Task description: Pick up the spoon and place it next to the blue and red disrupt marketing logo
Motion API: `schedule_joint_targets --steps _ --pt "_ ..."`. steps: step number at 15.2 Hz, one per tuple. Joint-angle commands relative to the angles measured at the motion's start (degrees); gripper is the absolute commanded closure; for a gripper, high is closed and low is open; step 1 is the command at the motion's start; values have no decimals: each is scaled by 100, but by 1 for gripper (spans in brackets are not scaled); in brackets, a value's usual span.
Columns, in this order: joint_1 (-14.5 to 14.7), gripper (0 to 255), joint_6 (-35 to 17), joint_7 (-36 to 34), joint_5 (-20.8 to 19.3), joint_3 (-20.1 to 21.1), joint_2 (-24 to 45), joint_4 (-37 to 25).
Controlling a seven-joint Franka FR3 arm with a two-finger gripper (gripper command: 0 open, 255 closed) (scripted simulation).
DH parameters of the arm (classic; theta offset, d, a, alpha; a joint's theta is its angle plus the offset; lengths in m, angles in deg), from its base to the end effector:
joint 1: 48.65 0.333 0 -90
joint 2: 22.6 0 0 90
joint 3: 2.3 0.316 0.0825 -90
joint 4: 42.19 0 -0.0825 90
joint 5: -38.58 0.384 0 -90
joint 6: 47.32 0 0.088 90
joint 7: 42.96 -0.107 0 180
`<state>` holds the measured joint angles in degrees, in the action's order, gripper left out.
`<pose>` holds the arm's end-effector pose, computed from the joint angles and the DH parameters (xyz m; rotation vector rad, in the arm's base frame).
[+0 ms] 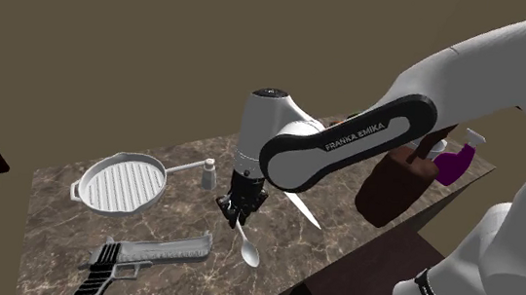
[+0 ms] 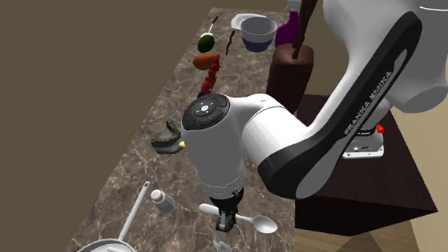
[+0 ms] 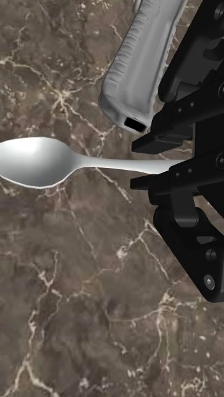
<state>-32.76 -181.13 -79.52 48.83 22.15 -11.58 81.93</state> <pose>0.4241 0.3608 0.3143 -2.9769 0.0975 0.2054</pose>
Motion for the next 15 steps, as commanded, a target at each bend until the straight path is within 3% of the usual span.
schedule_joint_targets --steps 1,15 --pt "-17 255 131 9 29 5 -91 -41" --pt "-93 255 1156 -18 194 20 -709 -485"
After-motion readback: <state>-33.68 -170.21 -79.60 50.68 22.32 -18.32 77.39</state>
